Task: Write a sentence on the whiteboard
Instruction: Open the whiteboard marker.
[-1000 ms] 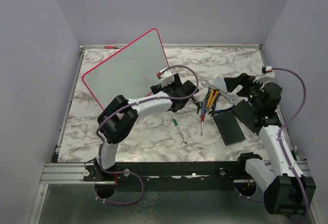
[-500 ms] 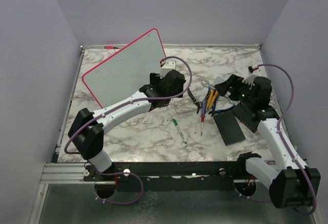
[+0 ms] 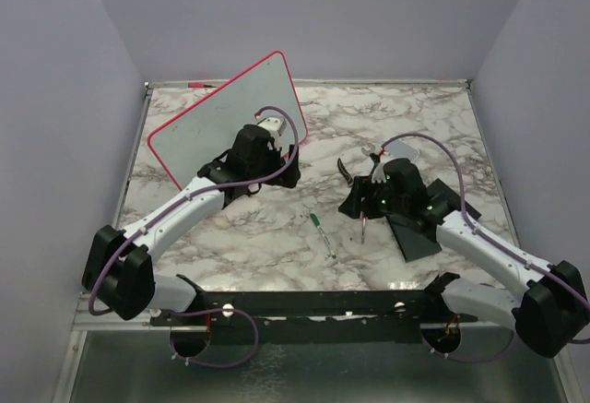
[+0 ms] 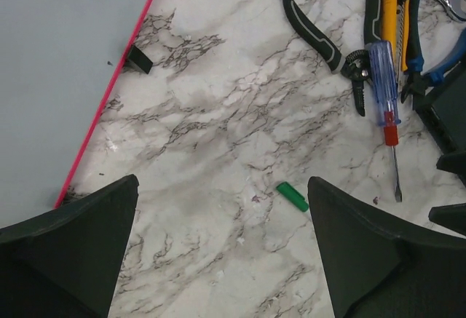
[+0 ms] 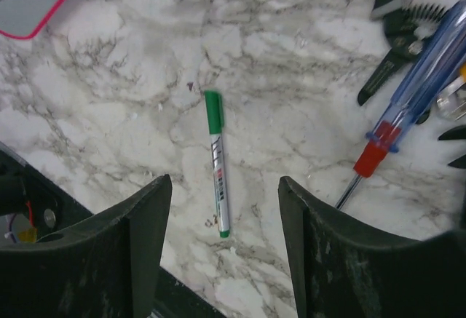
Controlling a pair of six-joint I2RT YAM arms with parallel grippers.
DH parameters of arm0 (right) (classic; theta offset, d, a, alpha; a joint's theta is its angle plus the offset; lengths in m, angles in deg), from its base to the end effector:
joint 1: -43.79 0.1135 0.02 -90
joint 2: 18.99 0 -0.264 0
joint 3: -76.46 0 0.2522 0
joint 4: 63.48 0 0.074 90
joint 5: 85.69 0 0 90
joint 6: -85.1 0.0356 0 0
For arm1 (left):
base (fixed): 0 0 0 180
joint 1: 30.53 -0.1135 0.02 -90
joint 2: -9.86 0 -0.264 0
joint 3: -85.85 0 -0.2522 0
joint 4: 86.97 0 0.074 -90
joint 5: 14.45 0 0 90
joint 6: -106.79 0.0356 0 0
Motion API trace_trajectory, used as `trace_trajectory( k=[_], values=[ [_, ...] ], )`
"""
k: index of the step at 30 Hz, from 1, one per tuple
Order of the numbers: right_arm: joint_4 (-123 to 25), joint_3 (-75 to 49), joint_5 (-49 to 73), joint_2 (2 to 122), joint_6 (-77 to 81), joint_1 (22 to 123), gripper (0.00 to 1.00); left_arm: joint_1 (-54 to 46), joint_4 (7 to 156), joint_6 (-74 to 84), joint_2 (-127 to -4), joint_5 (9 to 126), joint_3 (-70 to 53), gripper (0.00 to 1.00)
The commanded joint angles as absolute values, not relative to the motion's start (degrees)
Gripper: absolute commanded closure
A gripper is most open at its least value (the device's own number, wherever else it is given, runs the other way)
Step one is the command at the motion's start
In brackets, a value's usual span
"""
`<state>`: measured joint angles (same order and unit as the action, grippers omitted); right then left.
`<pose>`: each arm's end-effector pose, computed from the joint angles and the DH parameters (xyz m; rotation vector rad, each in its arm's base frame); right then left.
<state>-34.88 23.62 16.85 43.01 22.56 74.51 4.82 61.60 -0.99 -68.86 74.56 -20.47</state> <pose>0.1947 0.1247 0.2399 -0.1917 2.3245 0.7788 0.2506 -0.1785 0.2851 0.3548 2.2313 -0.5271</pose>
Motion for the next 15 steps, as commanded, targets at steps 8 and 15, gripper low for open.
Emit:
trace_trajectory(
  k=[8, 15],
  values=[
    [-27.39, 21.69, -2.15, 51.89, 29.37, 94.09, 0.44, 2.69, 72.25, 3.65, -60.15, 65.48, -30.64, 0.02],
    [-24.36, 16.75, -7.61, 60.51, 29.85, 100.14, 0.48, 3.04, 73.37, 5.43, -55.89, 68.97, -32.96, 0.01]
  ],
)
